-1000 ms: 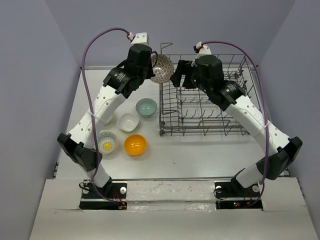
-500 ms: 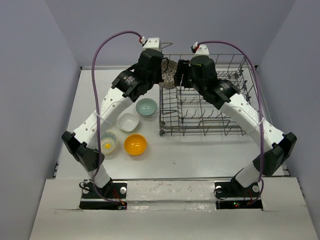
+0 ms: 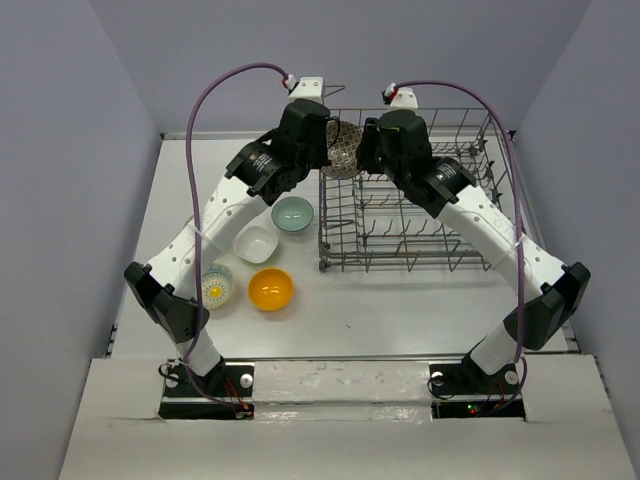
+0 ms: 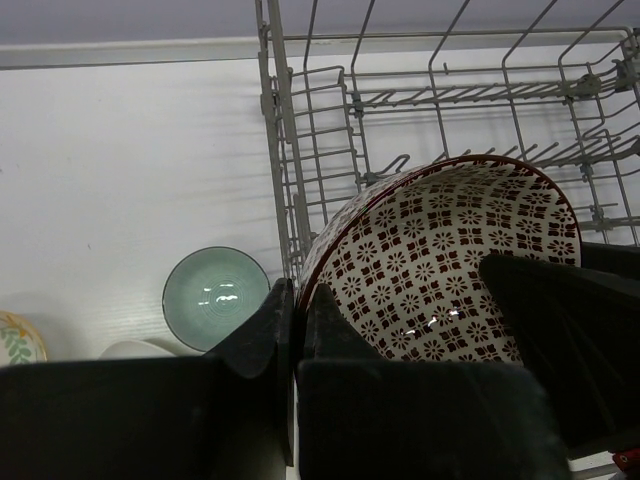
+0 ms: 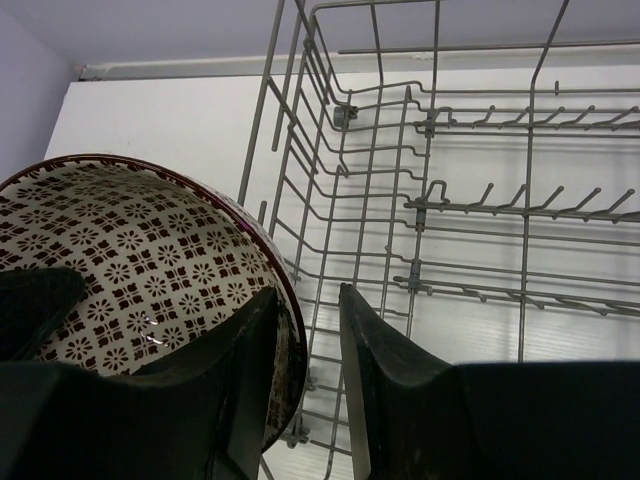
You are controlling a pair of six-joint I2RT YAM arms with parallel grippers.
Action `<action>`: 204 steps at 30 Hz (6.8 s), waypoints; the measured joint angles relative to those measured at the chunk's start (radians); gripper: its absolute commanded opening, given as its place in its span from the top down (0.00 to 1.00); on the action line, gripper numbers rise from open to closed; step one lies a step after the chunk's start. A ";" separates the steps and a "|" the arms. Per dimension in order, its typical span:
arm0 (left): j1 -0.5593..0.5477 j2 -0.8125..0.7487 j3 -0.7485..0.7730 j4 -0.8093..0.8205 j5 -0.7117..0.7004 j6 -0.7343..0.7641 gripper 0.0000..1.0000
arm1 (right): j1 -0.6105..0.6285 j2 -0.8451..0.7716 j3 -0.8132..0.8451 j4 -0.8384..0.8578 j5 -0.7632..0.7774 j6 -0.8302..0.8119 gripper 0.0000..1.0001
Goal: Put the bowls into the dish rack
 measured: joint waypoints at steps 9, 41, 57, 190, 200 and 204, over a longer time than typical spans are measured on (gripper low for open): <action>-0.005 0.000 -0.018 0.020 0.026 -0.004 1.00 | 0.000 0.016 0.003 0.007 0.002 0.000 0.76; -0.005 -0.381 -0.327 0.193 0.073 0.004 0.07 | -0.091 -0.134 -0.128 0.074 0.639 -0.406 0.99; 0.188 -0.612 -0.835 0.325 0.275 0.005 0.04 | -0.340 -0.145 -0.621 0.588 0.799 -1.026 0.99; 0.209 -0.634 -0.943 0.439 0.387 -0.018 0.01 | -0.393 0.135 -0.626 0.619 0.779 -1.062 0.59; 0.219 -0.634 -0.943 0.439 0.387 -0.018 0.01 | -0.385 0.158 -0.556 0.460 0.739 -0.943 0.58; 0.219 -0.634 -0.943 0.439 0.387 -0.018 0.01 | -0.385 0.167 -0.518 0.404 0.726 -0.897 0.58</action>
